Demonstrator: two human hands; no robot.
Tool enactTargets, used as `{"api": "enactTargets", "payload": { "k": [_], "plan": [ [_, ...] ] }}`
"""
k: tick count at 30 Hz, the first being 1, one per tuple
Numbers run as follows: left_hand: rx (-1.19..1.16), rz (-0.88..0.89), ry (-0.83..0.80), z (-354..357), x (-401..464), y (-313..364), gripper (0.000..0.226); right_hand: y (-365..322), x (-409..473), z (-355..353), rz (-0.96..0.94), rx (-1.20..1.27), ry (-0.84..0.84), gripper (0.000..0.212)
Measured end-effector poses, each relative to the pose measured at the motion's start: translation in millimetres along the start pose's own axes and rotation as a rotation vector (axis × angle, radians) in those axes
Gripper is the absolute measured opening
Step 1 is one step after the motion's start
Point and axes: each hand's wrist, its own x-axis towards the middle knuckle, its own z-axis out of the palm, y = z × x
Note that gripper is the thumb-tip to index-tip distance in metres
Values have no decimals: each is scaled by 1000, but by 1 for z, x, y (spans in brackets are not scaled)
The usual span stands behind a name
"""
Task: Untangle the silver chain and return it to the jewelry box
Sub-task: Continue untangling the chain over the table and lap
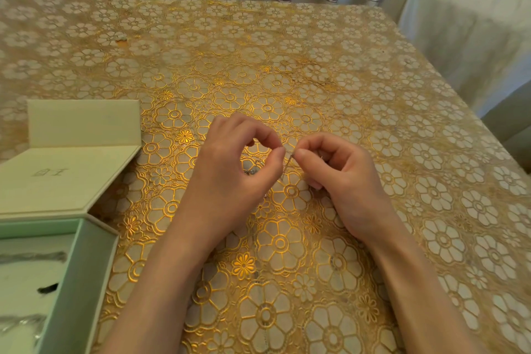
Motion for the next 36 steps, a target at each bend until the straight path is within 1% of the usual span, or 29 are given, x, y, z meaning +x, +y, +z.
{"api": "enactTargets", "payload": {
  "k": [4, 15, 22, 24, 26, 30, 34, 36],
  "plan": [
    [-26, 17, 0, -3, 0, 1, 7, 0, 0, 0, -1, -2, 11, 9],
    [52, 57, -15, -1, -1, 0, 12, 0, 0, 1, -3, -33, -21, 6],
    [102, 92, -28, -3, -1, 0, 15, 2, -1, 2, -4, -49, -12, 9],
    [114, 95, -25, -2, -1, 0, 14, 3, 0, 2, -11, -72, -15, 13],
    [114, 86, -16, -2, -1, 0, 12, 4, 0, 3, -19, -86, -20, 14],
    [91, 46, -10, 0, -1, -1, 11, 5, -1, 5, -26, -101, -26, 8],
    [7, -5, -32, 3, -2, 1, 9, 2, -3, 7, -14, -121, -26, 6],
    [-59, -54, -50, 5, -2, 1, 11, 3, -2, 7, -9, -134, -27, 7]
  ]
}}
